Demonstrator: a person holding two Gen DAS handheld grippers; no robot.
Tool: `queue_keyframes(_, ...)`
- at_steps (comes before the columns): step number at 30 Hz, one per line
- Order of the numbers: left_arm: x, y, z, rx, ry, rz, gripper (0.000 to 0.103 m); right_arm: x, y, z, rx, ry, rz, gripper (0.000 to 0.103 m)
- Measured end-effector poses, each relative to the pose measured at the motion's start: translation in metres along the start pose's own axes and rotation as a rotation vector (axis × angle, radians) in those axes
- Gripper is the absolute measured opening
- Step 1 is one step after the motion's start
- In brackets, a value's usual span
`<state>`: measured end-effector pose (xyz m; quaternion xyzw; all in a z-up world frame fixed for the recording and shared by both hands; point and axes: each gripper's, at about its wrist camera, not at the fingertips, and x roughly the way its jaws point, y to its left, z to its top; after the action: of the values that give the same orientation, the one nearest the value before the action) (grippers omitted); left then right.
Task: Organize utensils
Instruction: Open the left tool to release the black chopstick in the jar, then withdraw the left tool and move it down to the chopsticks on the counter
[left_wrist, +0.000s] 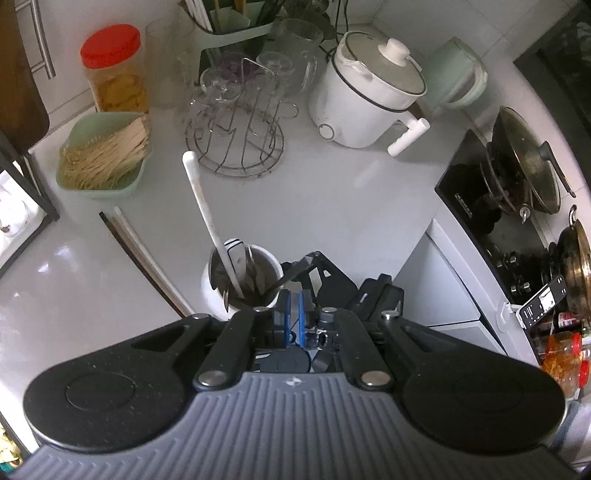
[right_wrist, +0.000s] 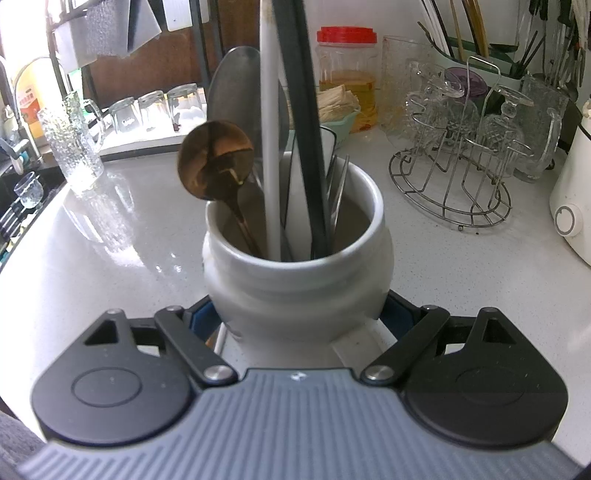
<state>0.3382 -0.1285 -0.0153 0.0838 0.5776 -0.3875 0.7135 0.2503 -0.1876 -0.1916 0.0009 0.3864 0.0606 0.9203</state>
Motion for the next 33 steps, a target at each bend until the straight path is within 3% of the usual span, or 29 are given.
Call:
queue_keyframes(6, -0.004, 0.002, 0.001, 0.003, -0.033, 0.027, 0.010, 0.000, 0.000, 0.000, 0.003, 0.001, -0.002, 0.091)
queue_keyframes(8, -0.007, 0.004, 0.001, 0.000, -0.054, 0.031, 0.033, 0.000, 0.000, 0.000, 0.002, 0.001, -0.003, 0.091)
queue_keyframes(10, -0.013, 0.008, -0.001, -0.011, -0.090, 0.032, 0.041, 0.000, 0.000, 0.000, 0.003, 0.001, -0.003, 0.091)
queue_keyframes(24, -0.056, 0.013, -0.038, -0.051, -0.354, 0.051, 0.043, 0.001, 0.001, 0.002, 0.005, 0.004, -0.012, 0.091)
queue_keyframes(33, -0.051, 0.057, -0.070, -0.191, -0.453, 0.190, 0.044, -0.001, 0.001, 0.000, 0.028, 0.002, -0.034, 0.091)
